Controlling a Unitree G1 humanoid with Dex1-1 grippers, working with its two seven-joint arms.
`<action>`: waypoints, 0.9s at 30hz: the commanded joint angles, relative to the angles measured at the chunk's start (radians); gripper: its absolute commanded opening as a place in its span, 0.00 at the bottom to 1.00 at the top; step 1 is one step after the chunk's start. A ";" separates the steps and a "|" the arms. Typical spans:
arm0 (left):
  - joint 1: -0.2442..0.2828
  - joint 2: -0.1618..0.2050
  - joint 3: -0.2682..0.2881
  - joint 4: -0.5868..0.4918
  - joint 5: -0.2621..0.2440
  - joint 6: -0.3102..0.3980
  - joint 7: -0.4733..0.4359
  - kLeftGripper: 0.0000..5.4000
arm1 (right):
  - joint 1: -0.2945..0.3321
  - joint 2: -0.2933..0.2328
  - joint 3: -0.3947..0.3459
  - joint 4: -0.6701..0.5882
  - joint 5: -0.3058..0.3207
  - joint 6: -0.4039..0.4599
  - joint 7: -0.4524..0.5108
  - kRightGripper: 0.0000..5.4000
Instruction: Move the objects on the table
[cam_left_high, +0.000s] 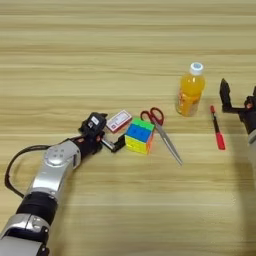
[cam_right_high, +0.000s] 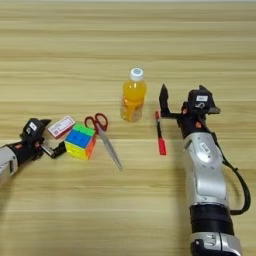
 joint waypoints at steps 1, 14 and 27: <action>0.018 -0.003 -0.010 0.059 0.032 0.024 0.004 0.99 | 0.008 0.001 -0.005 -0.012 0.006 0.014 -0.002 1.00; 0.004 0.000 0.003 0.105 0.034 0.032 0.008 0.92 | 0.005 0.001 -0.008 -0.008 0.006 0.014 -0.003 1.00; -0.004 0.002 0.005 0.122 0.033 0.032 0.008 0.73 | -0.001 0.002 -0.010 -0.004 0.006 0.014 -0.006 1.00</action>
